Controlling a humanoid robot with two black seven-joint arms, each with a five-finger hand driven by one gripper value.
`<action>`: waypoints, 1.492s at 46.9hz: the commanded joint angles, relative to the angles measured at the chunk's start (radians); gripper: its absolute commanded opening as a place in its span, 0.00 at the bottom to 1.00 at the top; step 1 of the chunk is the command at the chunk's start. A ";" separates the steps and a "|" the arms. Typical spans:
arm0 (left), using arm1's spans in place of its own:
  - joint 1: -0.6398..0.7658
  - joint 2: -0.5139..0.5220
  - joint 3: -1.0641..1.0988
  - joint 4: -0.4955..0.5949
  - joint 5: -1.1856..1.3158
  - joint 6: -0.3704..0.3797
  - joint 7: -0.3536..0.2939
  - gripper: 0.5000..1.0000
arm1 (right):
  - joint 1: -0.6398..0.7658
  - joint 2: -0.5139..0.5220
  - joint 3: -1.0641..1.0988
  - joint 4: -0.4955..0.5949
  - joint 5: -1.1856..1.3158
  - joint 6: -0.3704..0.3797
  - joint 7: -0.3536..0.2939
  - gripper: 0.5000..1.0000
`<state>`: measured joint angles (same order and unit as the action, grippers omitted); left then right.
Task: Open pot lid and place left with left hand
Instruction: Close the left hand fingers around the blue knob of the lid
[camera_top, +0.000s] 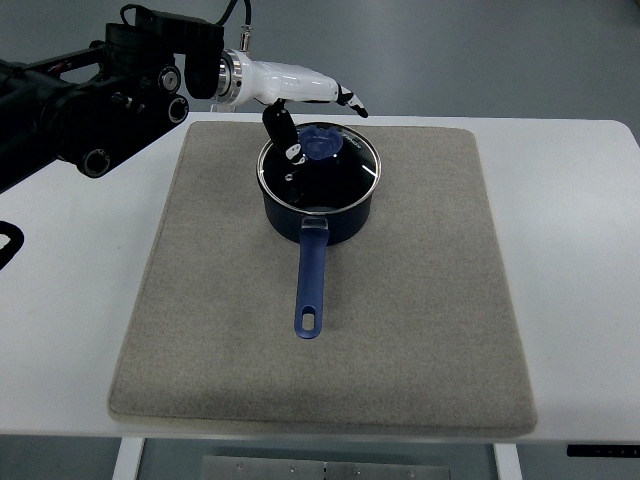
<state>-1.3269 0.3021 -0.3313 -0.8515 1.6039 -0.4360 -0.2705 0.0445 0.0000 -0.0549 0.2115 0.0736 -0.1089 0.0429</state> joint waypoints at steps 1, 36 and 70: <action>0.000 0.000 0.005 0.000 0.008 -0.001 0.001 0.79 | 0.000 0.000 0.000 -0.001 0.000 0.000 0.000 0.83; 0.005 -0.005 0.006 0.008 0.042 0.000 0.001 0.63 | 0.000 0.000 0.000 0.000 0.000 0.000 0.000 0.83; 0.009 -0.005 0.006 0.008 0.051 0.003 0.001 0.40 | 0.000 0.000 0.001 -0.001 0.000 0.000 0.000 0.83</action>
<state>-1.3177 0.2976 -0.3254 -0.8436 1.6494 -0.4325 -0.2712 0.0445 0.0000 -0.0549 0.2114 0.0736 -0.1089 0.0429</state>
